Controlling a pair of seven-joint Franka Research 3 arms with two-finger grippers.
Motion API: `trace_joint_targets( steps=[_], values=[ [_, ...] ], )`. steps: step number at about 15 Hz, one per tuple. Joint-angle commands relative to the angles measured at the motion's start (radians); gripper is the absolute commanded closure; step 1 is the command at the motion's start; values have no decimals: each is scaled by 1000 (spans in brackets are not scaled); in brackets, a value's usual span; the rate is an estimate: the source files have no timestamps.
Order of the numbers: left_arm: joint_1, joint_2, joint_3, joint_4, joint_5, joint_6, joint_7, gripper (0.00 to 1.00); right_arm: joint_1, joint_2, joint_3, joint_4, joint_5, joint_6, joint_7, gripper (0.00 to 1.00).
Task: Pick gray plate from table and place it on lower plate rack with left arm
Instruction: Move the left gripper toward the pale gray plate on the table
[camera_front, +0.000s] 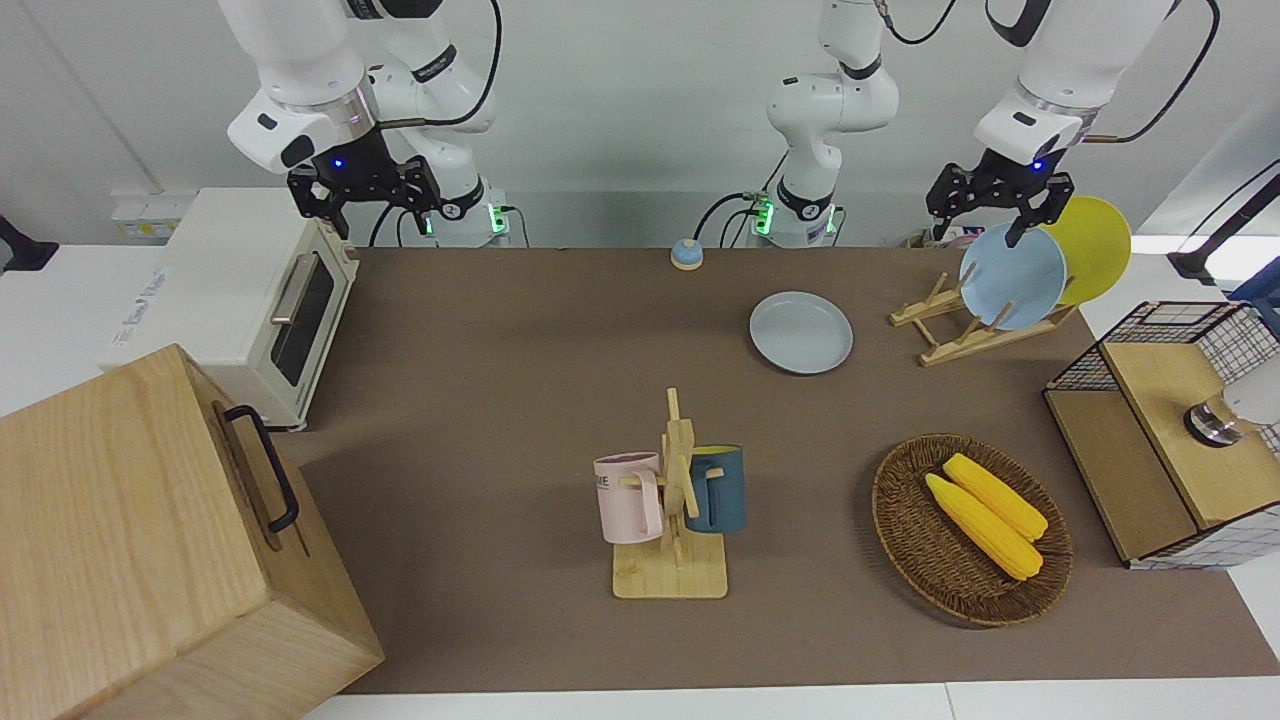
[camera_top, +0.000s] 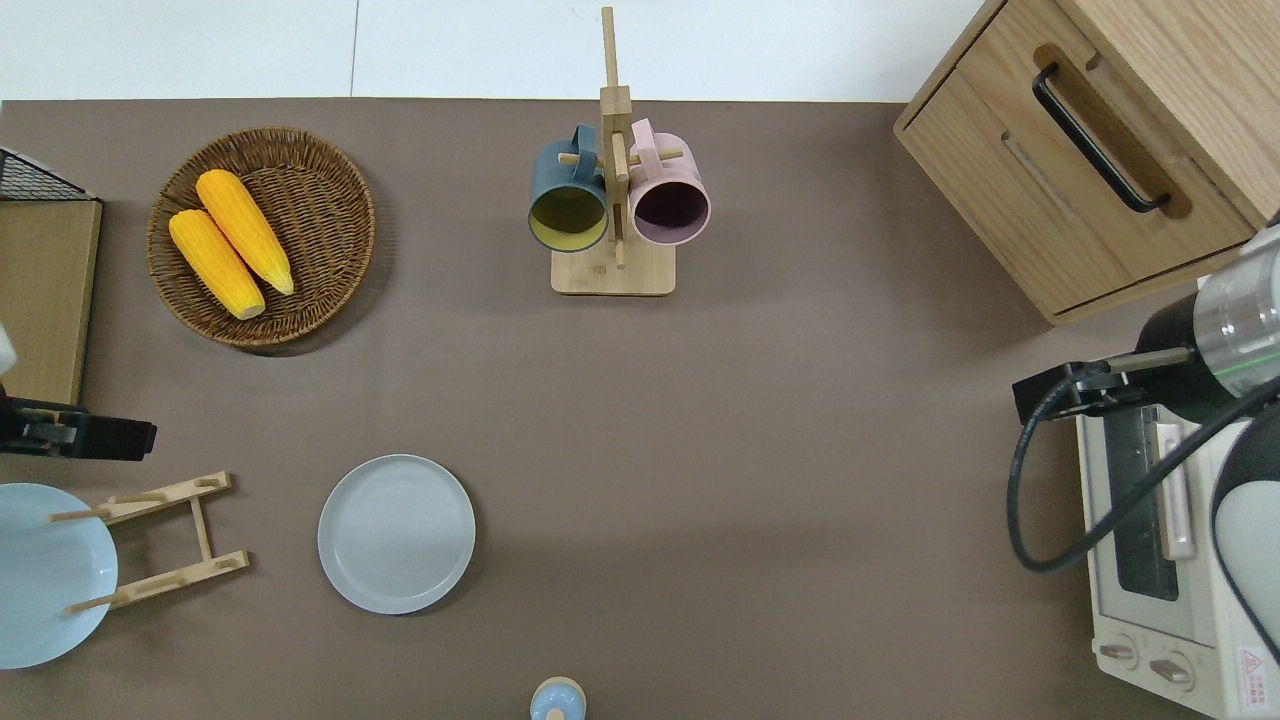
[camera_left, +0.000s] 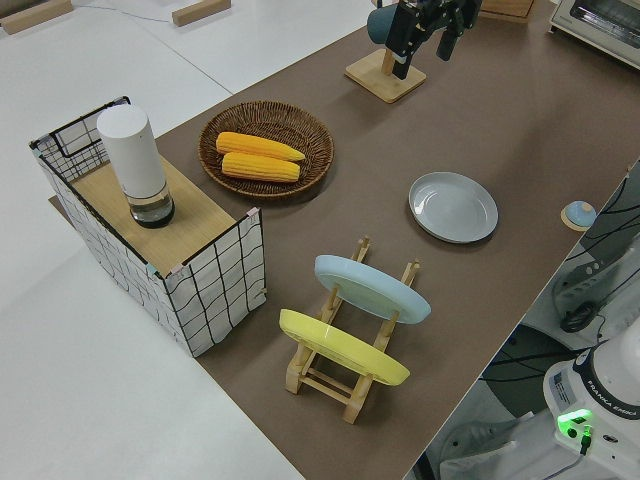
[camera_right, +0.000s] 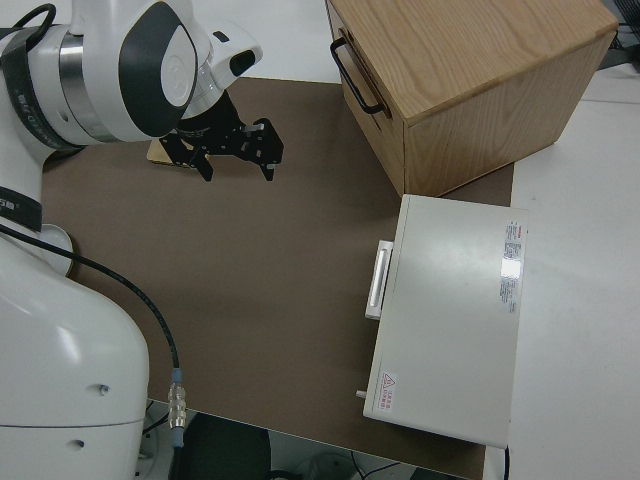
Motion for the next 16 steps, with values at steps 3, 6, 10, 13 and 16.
trace_joint_targets(
  steps=[3, 6, 10, 13, 16],
  values=[
    [-7, 30, -30, -29, -29, -54, -77, 9, -25, -2, 20, 8, -6, -12, 12, 17],
    [-4, 34, -27, -29, -33, -51, -74, 9, -25, -2, 22, 8, -6, -12, 12, 17],
    [-6, 22, -25, -90, -63, -8, -81, 9, -25, -4, 20, 8, -6, -12, 12, 17],
    [-13, 1, -27, -167, -66, 62, -86, 9, -25, -2, 20, 8, -6, -12, 12, 17],
    [-13, -19, -27, -256, -66, 151, -86, 9, -25, -2, 20, 8, -6, -12, 12, 17]
  ],
)
